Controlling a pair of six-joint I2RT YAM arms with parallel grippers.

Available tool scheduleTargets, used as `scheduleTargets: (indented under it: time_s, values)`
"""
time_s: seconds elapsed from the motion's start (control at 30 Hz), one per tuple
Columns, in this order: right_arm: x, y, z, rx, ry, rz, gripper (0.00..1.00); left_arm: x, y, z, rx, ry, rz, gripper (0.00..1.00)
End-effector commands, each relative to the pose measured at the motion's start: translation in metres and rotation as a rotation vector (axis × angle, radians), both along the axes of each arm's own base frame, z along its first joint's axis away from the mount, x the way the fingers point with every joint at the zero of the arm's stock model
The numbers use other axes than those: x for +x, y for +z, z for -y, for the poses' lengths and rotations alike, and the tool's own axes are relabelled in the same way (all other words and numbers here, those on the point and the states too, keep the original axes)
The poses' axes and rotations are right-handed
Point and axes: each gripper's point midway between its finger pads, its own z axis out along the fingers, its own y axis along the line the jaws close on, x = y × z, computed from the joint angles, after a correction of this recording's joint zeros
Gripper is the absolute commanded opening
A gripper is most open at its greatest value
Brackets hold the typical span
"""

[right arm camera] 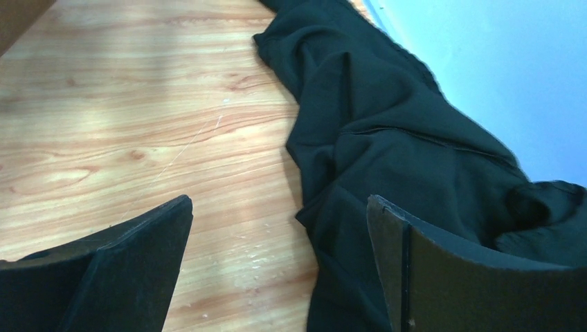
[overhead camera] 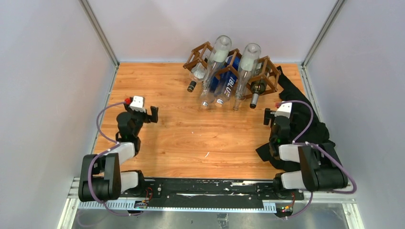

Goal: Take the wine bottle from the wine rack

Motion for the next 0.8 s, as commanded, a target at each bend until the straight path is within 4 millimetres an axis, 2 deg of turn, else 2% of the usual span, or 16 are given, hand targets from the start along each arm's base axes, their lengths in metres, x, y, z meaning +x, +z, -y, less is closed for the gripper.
scheduleTargets:
  time_s: [0.0, 0.03, 0.1, 0.2, 0.23, 0.27, 0.3, 0.4, 0.53, 0.57, 0.6, 0.7, 0.73, 0.77]
  values:
    - [-0.009, 0.028, 0.022, 0.018, -0.146, 0.022, 1.0, 0.011, 0.017, -0.004, 0.049, -0.025, -0.089, 1.0]
    - [-0.012, 0.034, 0.024, 0.034, -0.17, 0.019, 1.0, 0.012, 0.02, -0.007, 0.054, -0.02, -0.102, 1.0]
    - [-0.025, 0.052, 0.039, 0.149, -0.333, 0.049, 1.0, 0.012, 0.025, -0.012, 0.033, -0.012, -0.132, 1.0]
    - [-0.056, 0.062, 0.055, 0.275, -0.545, 0.024, 1.0, 0.014, 0.036, -0.012, -0.009, -0.04, -0.18, 1.0]
    - [-0.057, 0.071, 0.057, 0.343, -0.594, 0.068, 1.0, 0.017, 0.045, -0.013, -0.011, -0.045, -0.179, 1.0]
    - [-0.064, 0.069, 0.057, 0.376, -0.606, 0.028, 1.0, 0.015, 0.045, -0.012, -0.02, -0.052, -0.215, 1.0]
    - [-0.058, 0.073, 0.051, 0.414, -0.558, 0.012, 1.0, 0.017, 0.054, -0.012, -0.019, -0.059, -0.214, 1.0]
    - [-0.047, 0.097, 0.031, 0.489, -0.422, -0.021, 1.0, 0.012, 0.062, -0.008, -0.015, -0.093, -0.286, 1.0]
    - [-0.025, 0.138, -0.008, 0.584, -0.206, -0.08, 1.0, 0.008, 0.077, -0.004, -0.008, -0.125, -0.35, 1.0]
    - [-0.019, 0.159, -0.016, 0.6, -0.171, -0.075, 1.0, 0.006, 0.079, -0.004, -0.006, -0.13, -0.364, 1.0]
    - [-0.017, 0.162, -0.024, 0.601, -0.147, -0.103, 1.0, 0.004, 0.081, -0.003, -0.006, -0.138, -0.376, 1.0]
    - [-0.007, 0.195, -0.055, 0.577, -0.053, -0.127, 1.0, -0.002, 0.085, 0.001, -0.01, -0.161, -0.408, 1.0]
    - [-0.003, 0.213, -0.066, 0.565, -0.028, -0.114, 1.0, -0.004, 0.085, 0.002, -0.012, -0.165, -0.419, 1.0]
    - [0.0, 0.219, -0.079, 0.552, -0.001, -0.129, 1.0, -0.008, 0.084, 0.003, -0.015, -0.169, -0.436, 1.0]
